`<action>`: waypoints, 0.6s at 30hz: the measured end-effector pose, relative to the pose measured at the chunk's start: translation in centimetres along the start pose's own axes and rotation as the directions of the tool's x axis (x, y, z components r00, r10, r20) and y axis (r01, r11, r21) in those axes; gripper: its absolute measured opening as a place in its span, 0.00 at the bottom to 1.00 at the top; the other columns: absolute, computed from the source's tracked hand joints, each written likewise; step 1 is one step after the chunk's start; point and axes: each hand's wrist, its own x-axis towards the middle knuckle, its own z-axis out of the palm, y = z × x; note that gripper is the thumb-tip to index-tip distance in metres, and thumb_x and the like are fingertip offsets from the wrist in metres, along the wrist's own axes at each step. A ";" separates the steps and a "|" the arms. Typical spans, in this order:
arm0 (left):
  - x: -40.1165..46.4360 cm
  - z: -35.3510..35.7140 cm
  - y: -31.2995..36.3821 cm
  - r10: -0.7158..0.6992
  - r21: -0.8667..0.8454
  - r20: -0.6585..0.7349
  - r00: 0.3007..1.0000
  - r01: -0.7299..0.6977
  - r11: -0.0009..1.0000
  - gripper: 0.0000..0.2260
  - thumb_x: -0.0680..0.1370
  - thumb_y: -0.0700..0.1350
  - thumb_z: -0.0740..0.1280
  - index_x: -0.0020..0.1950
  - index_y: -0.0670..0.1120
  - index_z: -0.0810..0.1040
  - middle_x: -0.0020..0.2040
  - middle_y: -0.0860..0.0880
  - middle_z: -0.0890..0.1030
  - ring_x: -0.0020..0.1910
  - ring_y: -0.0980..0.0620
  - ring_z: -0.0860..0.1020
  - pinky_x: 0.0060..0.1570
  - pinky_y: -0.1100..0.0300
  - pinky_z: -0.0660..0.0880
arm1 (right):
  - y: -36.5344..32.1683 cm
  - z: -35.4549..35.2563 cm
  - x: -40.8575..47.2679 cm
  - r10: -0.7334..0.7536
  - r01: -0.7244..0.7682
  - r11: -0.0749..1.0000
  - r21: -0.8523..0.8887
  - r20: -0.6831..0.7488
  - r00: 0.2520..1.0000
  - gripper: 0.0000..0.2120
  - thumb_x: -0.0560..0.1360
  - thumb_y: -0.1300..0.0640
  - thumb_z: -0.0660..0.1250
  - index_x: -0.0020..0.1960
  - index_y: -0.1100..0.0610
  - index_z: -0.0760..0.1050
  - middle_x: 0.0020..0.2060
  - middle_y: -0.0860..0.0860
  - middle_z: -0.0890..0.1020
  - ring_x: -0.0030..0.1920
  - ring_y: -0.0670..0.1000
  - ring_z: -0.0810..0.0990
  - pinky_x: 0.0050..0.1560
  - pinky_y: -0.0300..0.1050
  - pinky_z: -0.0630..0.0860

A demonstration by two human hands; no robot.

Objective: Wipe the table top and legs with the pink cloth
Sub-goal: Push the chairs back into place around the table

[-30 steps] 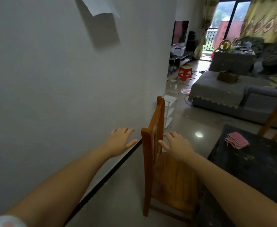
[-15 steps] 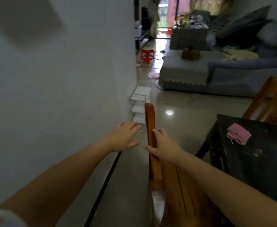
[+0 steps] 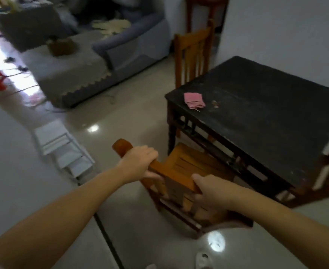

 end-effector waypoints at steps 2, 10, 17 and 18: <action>0.4 0.6 -0.7 0.090 0.018 -0.059 0.994 -0.089 0.996 0.24 0.67 0.68 0.59 0.34 0.47 0.69 0.30 0.51 0.73 0.28 0.53 0.72 0.27 0.66 0.63 | -0.4 1.5 -0.3 0.080 -0.074 0.996 0.050 -0.132 0.988 0.13 0.77 0.48 0.62 0.58 0.49 0.64 0.45 0.50 0.78 0.43 0.51 0.78 0.45 0.51 0.79; 3.3 1.8 -2.8 0.266 -0.006 -0.113 0.957 -0.269 0.963 0.23 0.68 0.68 0.58 0.34 0.47 0.70 0.30 0.50 0.74 0.28 0.52 0.74 0.20 0.63 0.69 | -0.9 1.5 0.1 0.222 -0.182 0.967 0.178 -0.241 0.945 0.09 0.77 0.48 0.62 0.55 0.47 0.67 0.41 0.47 0.78 0.41 0.48 0.79 0.46 0.48 0.80; 9.8 3.8 -5.8 0.349 -0.027 -0.095 0.932 -0.353 0.935 0.24 0.68 0.69 0.57 0.36 0.47 0.72 0.33 0.49 0.75 0.32 0.50 0.74 0.23 0.61 0.72 | 1.2 -1.5 2.7 0.307 -0.252 0.936 0.245 -0.224 0.925 0.11 0.77 0.48 0.62 0.58 0.47 0.66 0.43 0.47 0.79 0.41 0.47 0.80 0.48 0.47 0.80; 10.9 4.0 -6.2 0.356 -0.030 -0.089 0.930 -0.360 0.933 0.24 0.68 0.68 0.59 0.37 0.47 0.72 0.34 0.49 0.75 0.33 0.50 0.75 0.24 0.60 0.72 | 1.8 -2.2 3.2 0.315 -0.259 0.934 0.247 -0.226 0.922 0.11 0.77 0.48 0.62 0.57 0.47 0.66 0.43 0.47 0.79 0.41 0.46 0.80 0.48 0.46 0.80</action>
